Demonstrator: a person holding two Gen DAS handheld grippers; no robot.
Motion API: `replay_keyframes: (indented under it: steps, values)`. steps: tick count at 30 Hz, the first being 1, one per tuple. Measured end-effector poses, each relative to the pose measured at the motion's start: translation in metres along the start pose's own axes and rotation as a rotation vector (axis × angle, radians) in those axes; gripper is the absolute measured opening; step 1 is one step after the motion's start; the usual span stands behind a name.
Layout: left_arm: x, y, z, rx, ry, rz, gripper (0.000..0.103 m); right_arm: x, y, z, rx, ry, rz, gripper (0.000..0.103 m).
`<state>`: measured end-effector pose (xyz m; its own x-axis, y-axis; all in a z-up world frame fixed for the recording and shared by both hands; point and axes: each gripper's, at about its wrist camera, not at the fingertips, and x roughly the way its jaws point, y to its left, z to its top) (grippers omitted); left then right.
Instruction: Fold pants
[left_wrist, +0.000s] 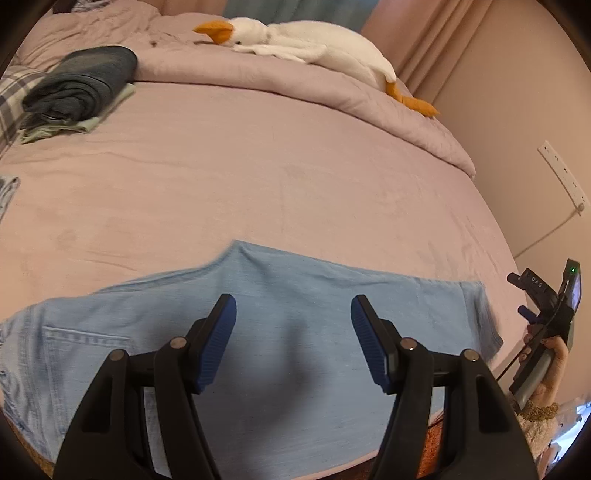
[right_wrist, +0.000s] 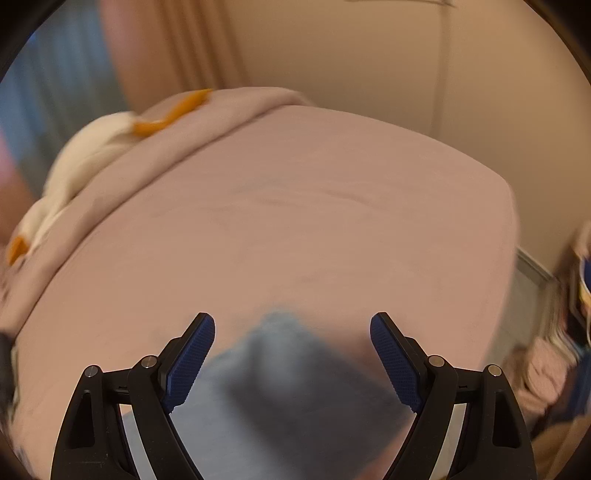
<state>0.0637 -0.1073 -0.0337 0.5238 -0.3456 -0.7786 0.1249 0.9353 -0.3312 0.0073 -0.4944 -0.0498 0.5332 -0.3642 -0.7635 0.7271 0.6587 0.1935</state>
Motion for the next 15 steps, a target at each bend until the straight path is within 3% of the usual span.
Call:
replay_keyframes:
  steps: [7, 15]
  values:
    - [0.024, -0.015, -0.001, 0.019, 0.058, -0.012, 0.065, 0.035, -0.035, -0.001, 0.109, 0.100, 0.001, 0.086]
    - [0.041, -0.023, -0.003, 0.035, 0.094, -0.024, 0.064, 0.058, -0.029, -0.008, 0.079, 0.154, -0.013, 0.086]
